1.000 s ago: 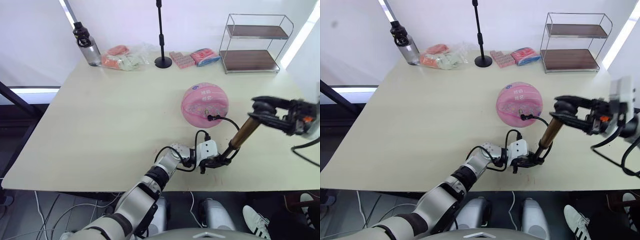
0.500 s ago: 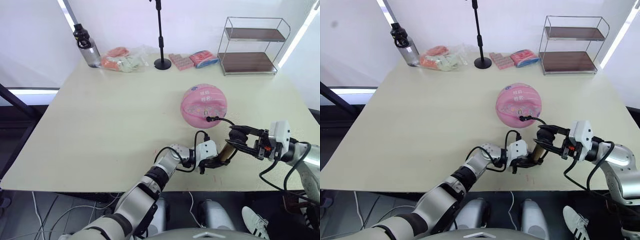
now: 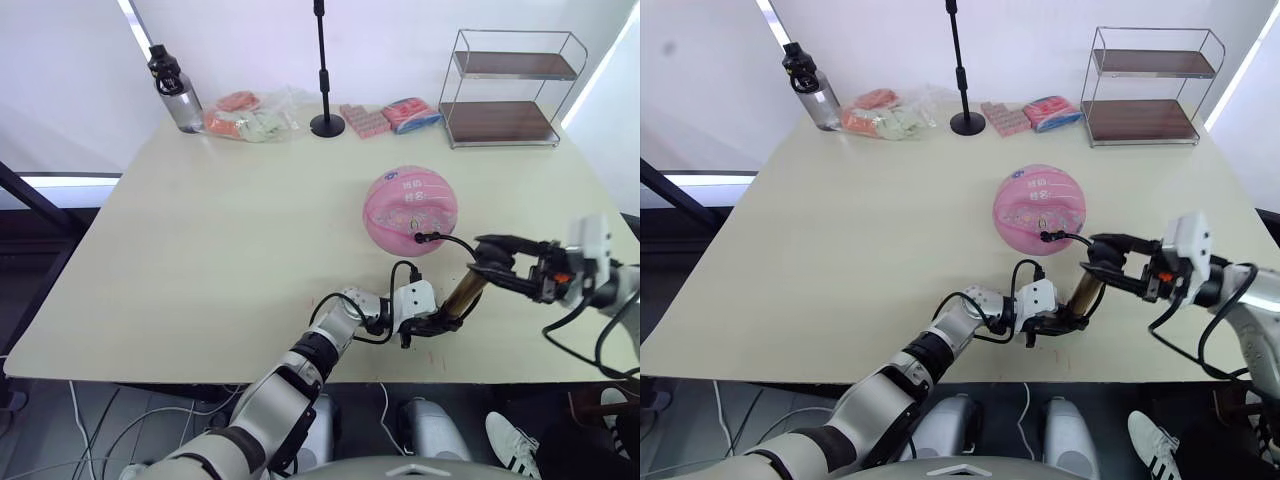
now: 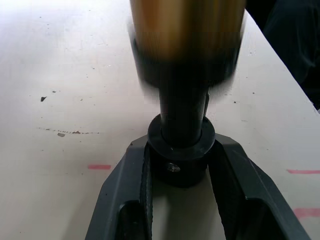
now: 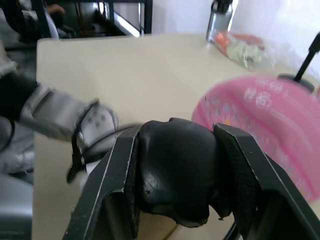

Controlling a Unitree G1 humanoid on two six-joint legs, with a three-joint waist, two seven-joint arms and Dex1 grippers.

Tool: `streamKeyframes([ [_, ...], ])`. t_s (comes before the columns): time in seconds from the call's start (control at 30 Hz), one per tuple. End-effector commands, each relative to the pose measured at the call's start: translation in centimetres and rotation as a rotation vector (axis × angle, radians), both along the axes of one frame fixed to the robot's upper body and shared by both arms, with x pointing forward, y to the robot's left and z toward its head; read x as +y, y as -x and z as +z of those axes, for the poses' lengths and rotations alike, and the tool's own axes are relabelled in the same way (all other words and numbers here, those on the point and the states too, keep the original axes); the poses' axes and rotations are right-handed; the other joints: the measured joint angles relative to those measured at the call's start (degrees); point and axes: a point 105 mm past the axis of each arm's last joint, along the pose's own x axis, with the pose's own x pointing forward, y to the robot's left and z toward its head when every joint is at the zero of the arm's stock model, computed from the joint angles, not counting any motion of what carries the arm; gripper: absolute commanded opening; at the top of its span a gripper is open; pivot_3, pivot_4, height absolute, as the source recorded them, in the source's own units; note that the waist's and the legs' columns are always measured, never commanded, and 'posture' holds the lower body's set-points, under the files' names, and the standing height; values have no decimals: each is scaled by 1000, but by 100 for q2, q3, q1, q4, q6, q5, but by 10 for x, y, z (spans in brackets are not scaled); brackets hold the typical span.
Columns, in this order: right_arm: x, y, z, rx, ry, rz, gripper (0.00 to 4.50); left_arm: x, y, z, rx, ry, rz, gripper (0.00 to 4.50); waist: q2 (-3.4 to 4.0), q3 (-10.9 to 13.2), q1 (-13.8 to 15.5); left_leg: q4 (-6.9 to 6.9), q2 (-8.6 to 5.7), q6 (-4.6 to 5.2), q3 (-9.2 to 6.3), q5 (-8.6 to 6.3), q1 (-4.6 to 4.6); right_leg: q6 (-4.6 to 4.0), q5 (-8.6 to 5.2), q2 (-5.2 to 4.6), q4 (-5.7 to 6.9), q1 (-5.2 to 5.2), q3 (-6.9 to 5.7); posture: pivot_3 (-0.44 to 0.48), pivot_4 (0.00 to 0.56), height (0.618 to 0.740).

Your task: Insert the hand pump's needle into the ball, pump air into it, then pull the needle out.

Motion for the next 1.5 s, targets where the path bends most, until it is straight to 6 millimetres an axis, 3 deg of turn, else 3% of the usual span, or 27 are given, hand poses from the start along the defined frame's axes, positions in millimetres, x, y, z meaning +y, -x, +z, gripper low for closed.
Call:
streamKeyframes([
  [0.03,-1,11,45,-121,-30,20,1653,14,10,-27,58,-104,-1,1113,-2,1,1,0,0,0,0,0,-1,0,0,-1,0,0,0,0,150,740],
  [0.3,-8,19,91,-190,-47,14,1653,14,9,-27,61,-106,2,1113,4,8,-4,2,1,0,4,0,-1,1,0,-3,-1,0,2,0,150,740],
  [0.47,-9,21,98,-185,-43,19,1653,15,9,-28,59,-109,0,1113,4,11,-1,2,1,0,4,0,-3,0,0,-4,-1,-1,2,0,150,740],
  [0.73,1,14,33,-27,37,34,1653,15,9,-28,59,-112,2,1113,0,7,-7,2,4,1,1,0,0,0,0,-1,-1,2,-2,0,150,740],
  [0.9,2,5,-24,58,48,-16,1653,15,9,-29,56,-111,3,1113,-26,-13,-8,4,5,1,3,0,10,1,0,4,1,6,1,0,150,740],
  [1.2,10,6,-93,117,61,-61,1653,15,8,-29,54,-110,8,1113,-40,-27,-12,4,5,0,4,0,24,1,0,5,2,18,2,0,150,740],
  [1.37,14,5,-101,101,54,-69,1653,15,8,-28,53,-111,7,1113,-40,-31,-13,4,5,0,5,0,31,1,0,5,3,24,3,0,150,740],
  [1.5,9,1,-77,38,32,-59,1653,14,8,-28,55,-111,5,1113,-40,-33,-12,4,6,0,4,0,35,1,0,6,3,27,2,0,150,740],
])
